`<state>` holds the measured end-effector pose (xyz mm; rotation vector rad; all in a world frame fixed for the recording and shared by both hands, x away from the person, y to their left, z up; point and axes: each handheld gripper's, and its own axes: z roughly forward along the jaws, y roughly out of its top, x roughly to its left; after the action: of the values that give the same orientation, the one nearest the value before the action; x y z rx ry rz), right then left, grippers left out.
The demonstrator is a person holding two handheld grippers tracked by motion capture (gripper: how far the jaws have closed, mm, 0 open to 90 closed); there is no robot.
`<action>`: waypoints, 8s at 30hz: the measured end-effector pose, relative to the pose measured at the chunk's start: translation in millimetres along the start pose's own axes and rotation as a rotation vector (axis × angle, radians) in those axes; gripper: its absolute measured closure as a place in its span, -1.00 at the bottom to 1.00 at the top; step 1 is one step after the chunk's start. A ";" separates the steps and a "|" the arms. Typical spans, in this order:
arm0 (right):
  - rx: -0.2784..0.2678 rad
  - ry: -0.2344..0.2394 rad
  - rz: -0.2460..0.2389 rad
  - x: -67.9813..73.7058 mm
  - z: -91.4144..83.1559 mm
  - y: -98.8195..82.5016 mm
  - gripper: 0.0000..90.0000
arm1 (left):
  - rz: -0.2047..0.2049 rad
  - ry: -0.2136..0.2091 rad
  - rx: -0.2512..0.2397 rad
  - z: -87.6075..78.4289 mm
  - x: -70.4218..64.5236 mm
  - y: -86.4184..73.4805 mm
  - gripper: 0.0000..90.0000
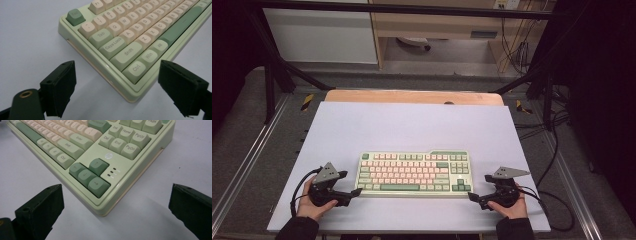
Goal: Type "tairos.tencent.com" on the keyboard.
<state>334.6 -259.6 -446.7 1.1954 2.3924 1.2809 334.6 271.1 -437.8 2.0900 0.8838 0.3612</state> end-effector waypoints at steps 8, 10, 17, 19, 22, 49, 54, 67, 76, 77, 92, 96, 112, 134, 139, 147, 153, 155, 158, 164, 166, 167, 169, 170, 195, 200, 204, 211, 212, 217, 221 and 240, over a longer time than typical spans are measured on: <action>-0.002 0.004 0.005 0.9 0.1 -0.2 -0.99 | -0.001 0.000 -0.009 -1.8 -1.0 1.2 -0.65; -0.002 0.004 0.005 1.0 -0.3 -0.2 -0.99 | -0.001 -0.001 -0.010 -2.0 -1.2 1.5 -0.64; -0.001 0.002 0.002 1.0 -0.5 -0.1 -0.98 | -0.008 -0.005 -0.026 -3.3 -2.8 4.2 -0.52; 0.000 0.001 0.002 1.0 -0.4 -0.2 -0.98 | -0.012 -0.005 -0.034 -4.0 -3.7 5.5 -0.47; -0.006 0.000 0.001 1.0 -0.7 -0.1 -0.98 | -0.017 -0.008 -0.035 -3.3 -5.6 6.9 -0.36; 0.002 -0.003 -0.001 1.4 -0.1 -0.3 -0.98 | -0.082 -0.024 -0.064 4.9 -17.4 26.2 0.62; 0.004 -0.001 -0.001 1.5 0.6 -0.5 -0.98 | -0.083 -0.019 -0.073 6.5 -19.2 30.8 0.78; 0.013 -0.002 -0.007 1.6 1.6 -0.9 -0.98 | -0.062 -0.022 -0.067 11.0 -22.5 40.2 1.00; 0.012 -0.001 -0.006 1.7 1.4 -0.9 -0.97 | -0.047 -0.025 -0.066 17.2 -26.3 49.4 1.00; 0.011 -0.002 -0.006 1.7 1.3 -0.9 -0.97 | -0.044 -0.025 -0.065 18.2 -26.9 50.8 1.00; 0.010 0.000 -0.010 1.4 1.1 -0.9 -0.98 | -0.021 -0.041 -0.050 40.4 -38.6 70.6 1.00; 0.008 0.000 -0.009 1.5 0.9 -0.8 -0.98 | -0.015 -0.044 -0.042 49.4 -42.8 76.0 1.00; 0.013 0.004 -0.007 1.8 1.3 -1.0 -0.97 | 0.005 -0.035 -0.001 79.0 -53.6 84.0 1.00; 0.017 0.004 -0.009 1.7 1.3 -1.0 -0.98 | 0.015 -0.013 0.017 92.2 -52.9 79.6 1.00; 0.016 0.004 -0.008 1.8 1.1 -1.1 -0.98 | 0.015 -0.014 0.017 93.8 -52.9 78.4 1.00; 0.016 0.004 -0.009 1.8 1.0 -1.0 -0.97 | 0.016 -0.018 0.002 88.2 -53.3 79.2 1.00; 0.016 0.004 -0.010 1.8 0.8 -1.1 -0.98 | 0.023 -0.023 -0.011 78.9 -53.5 78.8 1.00; 0.015 0.003 -0.010 1.7 0.5 -1.0 -0.98 | 0.023 -0.026 -0.016 75.3 -53.1 78.3 1.00; 0.016 0.004 -0.007 2.0 0.6 -1.1 -0.98 | 0.023 -0.026 -0.021 69.8 -52.2 77.2 1.00; 0.017 0.004 -0.006 2.1 0.7 -1.2 -0.98 | 0.018 -0.018 -0.029 57.8 -48.0 72.5 1.00; 0.016 0.005 -0.008 2.1 0.7 -1.2 -0.98 | 0.017 -0.015 -0.031 53.8 -46.1 70.3 1.00; 0.017 0.004 -0.008 2.1 0.7 -1.2 -0.98 | 0.017 -0.012 -0.031 50.8 -44.2 68.4 1.00; 0.017 0.004 -0.008 2.1 0.9 -1.3 -0.98 | 0.014 -0.010 -0.031 49.2 -43.4 67.3 1.00; 0.017 0.004 -0.009 2.0 0.9 -1.2 -0.98 | 0.012 -0.008 -0.033 47.7 -42.5 66.1 1.00; 0.021 0.006 -0.016 1.8 1.4 -1.6 -0.97 | -0.033 0.026 -0.026 29.5 -21.0 41.2 1.00; 0.021 0.005 -0.013 2.2 1.8 -1.7 -0.97 | -0.031 0.028 -0.009 35.7 -21.3 39.4 1.00; 0.021 0.005 -0.012 2.3 1.8 -1.7 -0.97 | -0.029 0.030 -0.001 38.6 -22.0 38.8 1.00; 0.024 0.006 -0.014 2.4 2.0 -1.8 -0.97 | -0.022 0.029 0.000 40.9 -22.0 38.5 1.00; 0.024 0.006 -0.014 2.4 2.0 -1.8 -0.97 | -0.020 0.033 0.005 41.8 -22.3 38.3 1.00; 0.016 0.005 -0.018 2.2 0.7 -1.3 -0.95 | -0.020 0.030 0.002 42.0 -22.4 37.8 1.00; 0.000 0.010 -0.014 3.2 -1.3 -0.7 -0.89 | -0.024 0.028 -0.016 36.5 -21.8 39.1 1.00; -0.038 0.080 -0.081 31.8 3.5 22.9 -0.21 | -0.047 0.014 -0.050 27.9 -20.5 40.4 1.00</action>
<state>328.3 -227.4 -424.9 1.0444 2.4335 1.3663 353.4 223.7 -422.6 2.0199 0.9216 0.3703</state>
